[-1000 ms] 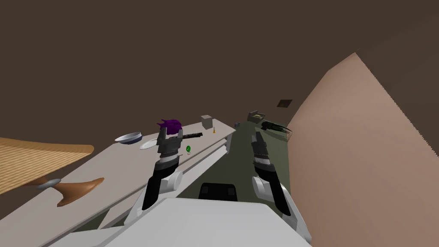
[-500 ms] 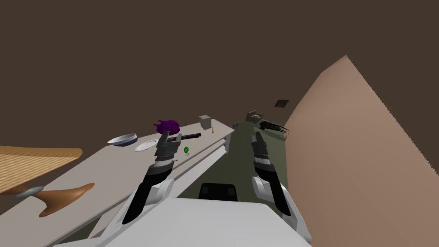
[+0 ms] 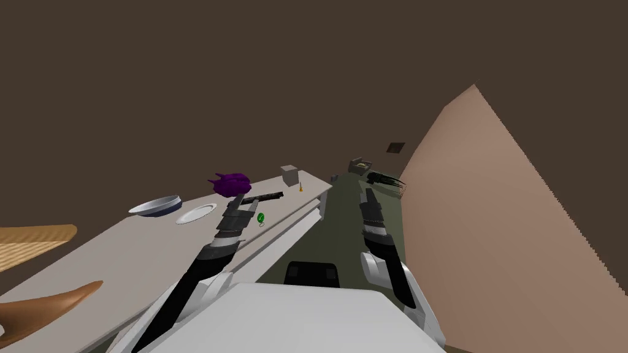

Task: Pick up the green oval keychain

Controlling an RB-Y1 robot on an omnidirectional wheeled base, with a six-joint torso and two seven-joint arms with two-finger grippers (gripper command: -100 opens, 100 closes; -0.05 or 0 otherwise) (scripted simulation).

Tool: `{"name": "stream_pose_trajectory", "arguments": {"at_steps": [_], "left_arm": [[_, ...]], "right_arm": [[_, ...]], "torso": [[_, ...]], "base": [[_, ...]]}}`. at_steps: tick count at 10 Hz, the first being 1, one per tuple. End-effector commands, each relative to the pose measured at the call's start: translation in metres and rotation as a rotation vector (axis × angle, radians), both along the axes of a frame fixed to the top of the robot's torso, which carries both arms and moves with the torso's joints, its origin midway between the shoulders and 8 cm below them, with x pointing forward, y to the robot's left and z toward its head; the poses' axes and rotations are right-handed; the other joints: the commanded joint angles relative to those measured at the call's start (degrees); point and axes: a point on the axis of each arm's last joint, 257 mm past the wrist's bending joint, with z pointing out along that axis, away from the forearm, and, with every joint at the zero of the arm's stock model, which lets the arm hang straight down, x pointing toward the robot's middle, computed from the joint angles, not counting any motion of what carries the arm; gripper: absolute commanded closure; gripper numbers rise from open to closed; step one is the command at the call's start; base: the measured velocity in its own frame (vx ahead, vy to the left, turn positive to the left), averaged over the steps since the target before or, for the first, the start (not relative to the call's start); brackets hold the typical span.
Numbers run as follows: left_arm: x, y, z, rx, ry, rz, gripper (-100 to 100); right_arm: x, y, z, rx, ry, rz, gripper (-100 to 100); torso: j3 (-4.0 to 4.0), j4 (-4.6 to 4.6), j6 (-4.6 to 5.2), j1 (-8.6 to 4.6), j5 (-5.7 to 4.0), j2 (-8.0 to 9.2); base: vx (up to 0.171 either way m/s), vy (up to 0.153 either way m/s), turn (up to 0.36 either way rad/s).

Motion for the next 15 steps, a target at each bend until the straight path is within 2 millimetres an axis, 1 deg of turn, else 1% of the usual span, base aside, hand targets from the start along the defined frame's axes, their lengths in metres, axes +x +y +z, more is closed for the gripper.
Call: {"name": "stream_pose_trajectory", "arguments": {"at_steps": [1,3,4,5,6,8,9,11,12,13,14,15], "left_arm": [[-0.001,0.007,-0.010,0.005,0.044,-0.001,-100],[-0.005,0.020,-0.042,0.003,0.174,0.001,-100],[-0.006,0.020,-0.044,0.007,0.182,0.000,-100],[-0.008,0.026,-0.059,0.004,0.246,-0.002,-100],[-0.010,0.027,-0.062,0.004,0.255,0.001,-100],[-0.019,0.041,-0.097,-0.010,0.396,0.005,-100],[-0.022,0.042,-0.101,-0.009,0.410,0.008,-100],[-0.038,0.058,-0.137,-0.032,0.558,0.021,-100],[-0.041,0.059,-0.140,-0.029,0.572,0.022,-100],[-0.052,0.067,-0.158,-0.040,0.650,0.030,-100],[-0.060,0.074,-0.170,-0.050,0.707,0.035,-100],[-0.066,0.076,-0.177,-0.053,0.736,0.042,-100]], "right_arm": [[0.000,0.000,0.000,0.000,0.000,0.000,0],[0.000,0.000,0.000,0.000,0.000,0.000,0],[0.000,0.000,0.000,0.000,0.000,0.000,0],[0.000,0.000,0.000,0.000,0.000,0.000,0],[0.000,0.000,0.000,0.000,0.000,0.000,0],[0.000,0.000,0.000,0.000,0.000,0.000,0],[0.000,0.000,0.000,0.000,0.000,0.000,0],[0.000,0.000,0.000,0.000,0.000,0.000,0],[0.000,0.000,0.000,0.000,0.000,0.000,0],[0.000,0.000,0.000,0.000,0.000,0.000,0],[0.000,0.000,0.000,0.000,0.000,0.000,0],[0.000,0.000,0.000,0.000,0.000,0.000,0]], "torso": [[0.00,0.00,0.00,0.00,0.00,0.00],[0.00,0.00,-0.01,0.03,0.01,0.00],[-0.02,-0.01,0.00,0.03,0.01,-0.04],[-0.02,-0.01,-0.02,0.03,0.01,-0.03],[-0.01,0.00,0.00,0.03,0.01,-0.02],[-0.01,0.00,0.00,0.04,0.01,-0.02],[-0.04,-0.01,0.01,0.05,0.01,-0.06],[-0.03,-0.01,0.00,0.06,0.01,-0.04],[-0.05,-0.02,0.03,0.07,0.02,-0.09],[-0.04,-0.01,-0.04,0.08,0.02,-0.06],[-0.04,-0.01,0.00,0.09,0.02,-0.06],[-0.07,-0.02,0.00,0.14,0.03,-0.13]], "base": [[0.023,-0.007,-0.051],[0.033,-0.007,-0.131],[0.030,-0.005,-0.071],[0.028,-0.008,-0.114],[0.021,-0.001,-0.071],[0.038,-0.004,-0.196],[0.032,0.007,-0.087],[0.043,0.002,-0.211],[0.037,0.012,-0.118],[0.039,0.010,-0.173],[0.062,0.025,-0.249],[0.046,0.025,-0.127]]}}
